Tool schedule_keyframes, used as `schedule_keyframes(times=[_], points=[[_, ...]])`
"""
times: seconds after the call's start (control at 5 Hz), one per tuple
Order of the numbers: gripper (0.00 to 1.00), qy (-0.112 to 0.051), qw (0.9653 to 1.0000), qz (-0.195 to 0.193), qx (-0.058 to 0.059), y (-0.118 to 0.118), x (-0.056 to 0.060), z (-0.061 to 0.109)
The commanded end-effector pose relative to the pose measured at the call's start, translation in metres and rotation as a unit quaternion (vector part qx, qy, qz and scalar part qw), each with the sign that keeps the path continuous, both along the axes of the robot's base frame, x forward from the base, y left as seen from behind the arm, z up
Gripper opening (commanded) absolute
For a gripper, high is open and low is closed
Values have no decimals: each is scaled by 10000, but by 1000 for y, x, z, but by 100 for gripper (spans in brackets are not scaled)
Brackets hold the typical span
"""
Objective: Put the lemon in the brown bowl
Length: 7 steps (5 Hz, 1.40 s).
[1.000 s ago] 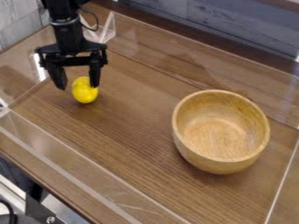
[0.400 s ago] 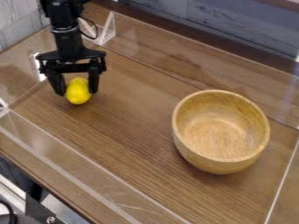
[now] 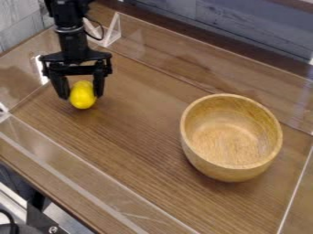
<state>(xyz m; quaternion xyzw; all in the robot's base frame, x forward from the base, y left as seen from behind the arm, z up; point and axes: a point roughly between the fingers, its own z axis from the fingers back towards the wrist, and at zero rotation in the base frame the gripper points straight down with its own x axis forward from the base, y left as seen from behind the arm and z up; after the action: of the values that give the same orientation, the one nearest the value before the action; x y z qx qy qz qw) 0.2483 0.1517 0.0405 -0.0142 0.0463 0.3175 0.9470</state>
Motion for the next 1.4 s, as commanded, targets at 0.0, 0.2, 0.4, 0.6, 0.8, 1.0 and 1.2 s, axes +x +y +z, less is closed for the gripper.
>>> schedule_keyframes(times=[0.0, 0.2, 0.4, 0.6, 0.8, 1.0, 1.2], points=[[100, -179, 9997, -78, 131, 3, 10, 15], [100, -136, 9998, -109, 86, 1, 12, 16], [100, -93, 9999, -138, 38, -1, 12, 16], [0, -106, 9999, -119, 3, -1, 13, 14], [0, -127, 9997, -194, -23, -3, 14, 20], [0, -147, 9995, -266, -48, -5, 15, 26], [0, -166, 9993, -338, -71, -7, 16, 32]])
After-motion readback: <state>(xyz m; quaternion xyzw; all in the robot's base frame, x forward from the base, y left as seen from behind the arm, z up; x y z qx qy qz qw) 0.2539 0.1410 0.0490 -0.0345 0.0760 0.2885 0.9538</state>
